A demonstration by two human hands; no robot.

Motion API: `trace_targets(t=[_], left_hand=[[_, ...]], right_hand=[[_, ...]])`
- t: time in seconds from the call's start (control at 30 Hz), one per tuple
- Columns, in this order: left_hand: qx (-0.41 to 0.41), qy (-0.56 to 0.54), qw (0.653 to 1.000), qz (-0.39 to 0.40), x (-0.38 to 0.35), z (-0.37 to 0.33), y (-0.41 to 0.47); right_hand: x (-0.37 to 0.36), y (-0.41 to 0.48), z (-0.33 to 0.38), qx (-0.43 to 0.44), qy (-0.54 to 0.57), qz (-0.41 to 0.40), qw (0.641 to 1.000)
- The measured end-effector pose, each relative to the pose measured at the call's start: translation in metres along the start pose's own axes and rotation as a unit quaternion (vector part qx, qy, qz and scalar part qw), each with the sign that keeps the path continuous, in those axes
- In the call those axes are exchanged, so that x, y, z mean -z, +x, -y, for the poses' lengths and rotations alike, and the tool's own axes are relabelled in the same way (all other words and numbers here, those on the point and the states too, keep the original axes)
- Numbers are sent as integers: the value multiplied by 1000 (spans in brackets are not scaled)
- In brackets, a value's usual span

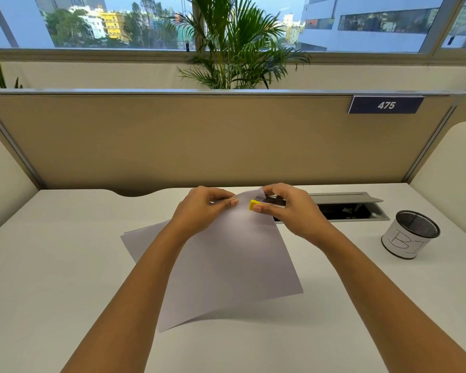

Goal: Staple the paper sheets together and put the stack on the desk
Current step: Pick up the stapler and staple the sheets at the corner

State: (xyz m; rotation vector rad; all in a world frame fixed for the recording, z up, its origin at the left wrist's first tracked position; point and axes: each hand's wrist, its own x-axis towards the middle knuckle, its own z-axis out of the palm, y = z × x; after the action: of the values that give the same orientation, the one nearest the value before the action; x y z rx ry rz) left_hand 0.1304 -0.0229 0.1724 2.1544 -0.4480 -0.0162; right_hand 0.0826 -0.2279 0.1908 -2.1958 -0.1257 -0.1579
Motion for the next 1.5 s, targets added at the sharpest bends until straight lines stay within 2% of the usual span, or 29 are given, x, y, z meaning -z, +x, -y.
trace_targets(t=[0.67, 1.13, 1.5], left_hand=[[9, 5, 1000, -9, 0, 1, 0], [21, 26, 999, -23, 0, -2, -2], [30, 22, 998, -53, -1, -6, -4]], right_hand=[[2, -1, 1, 18, -6, 3, 1000], [5, 0, -2, 12, 33, 68, 997], [-1, -1, -2, 23, 41, 77, 996]])
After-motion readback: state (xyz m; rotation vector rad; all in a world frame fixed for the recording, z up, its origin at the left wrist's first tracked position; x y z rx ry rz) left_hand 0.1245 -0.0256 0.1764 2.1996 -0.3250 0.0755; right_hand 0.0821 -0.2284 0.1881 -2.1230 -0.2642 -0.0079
